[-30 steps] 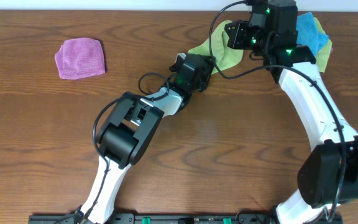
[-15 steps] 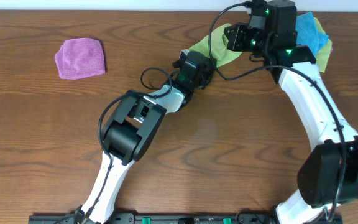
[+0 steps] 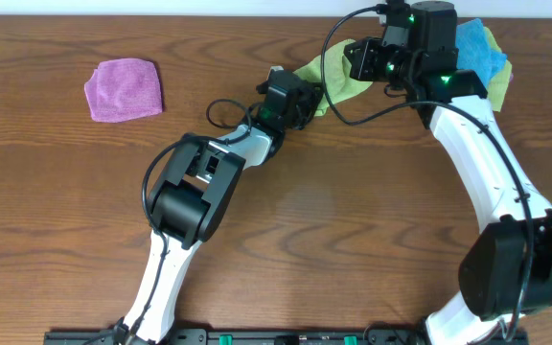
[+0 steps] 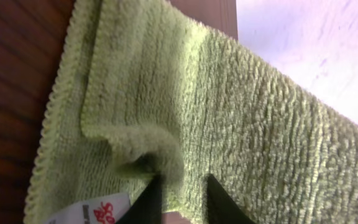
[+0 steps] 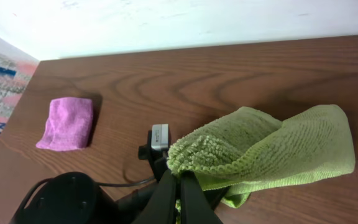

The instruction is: Fold the cloth

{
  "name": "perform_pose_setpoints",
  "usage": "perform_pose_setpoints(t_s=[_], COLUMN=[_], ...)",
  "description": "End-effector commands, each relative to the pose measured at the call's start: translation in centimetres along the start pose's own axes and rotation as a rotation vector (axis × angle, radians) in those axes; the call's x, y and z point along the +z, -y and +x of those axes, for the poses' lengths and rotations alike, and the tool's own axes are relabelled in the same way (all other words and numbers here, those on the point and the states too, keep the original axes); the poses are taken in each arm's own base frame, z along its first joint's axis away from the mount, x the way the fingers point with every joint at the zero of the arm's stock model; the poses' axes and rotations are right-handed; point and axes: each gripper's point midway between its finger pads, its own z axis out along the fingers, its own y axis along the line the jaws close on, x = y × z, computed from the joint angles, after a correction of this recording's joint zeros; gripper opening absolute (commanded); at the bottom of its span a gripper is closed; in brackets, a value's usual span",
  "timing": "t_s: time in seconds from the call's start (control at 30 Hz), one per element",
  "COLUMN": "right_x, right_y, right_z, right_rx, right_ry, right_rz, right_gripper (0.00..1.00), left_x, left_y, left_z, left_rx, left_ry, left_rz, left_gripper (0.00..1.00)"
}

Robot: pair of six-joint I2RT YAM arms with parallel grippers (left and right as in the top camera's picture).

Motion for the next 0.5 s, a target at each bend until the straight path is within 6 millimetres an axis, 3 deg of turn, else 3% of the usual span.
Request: perform_pose_setpoints(t_s=[0.0, 0.13, 0.47], right_x=[-0.1, -0.3, -0.3], right_y=[-1.1, -1.2, -1.6], right_z=[-0.3, -0.4, -0.2], right_rx=[-0.029, -0.031, -0.029], right_ry=[0.002, 0.005, -0.007], right_rz=[-0.031, -0.033, -0.058], right_gripper=[0.01, 0.01, 0.01], left_x=[0.5, 0.6, 0.7], left_y=[-0.2, -0.2, -1.5], left_z=[0.6, 1.4, 1.1], left_rx=[-0.004, -0.007, -0.033], left_ry=[-0.025, -0.044, 0.003], left_rz=[0.0, 0.0, -0.055], left_gripper=[0.37, 0.47, 0.5])
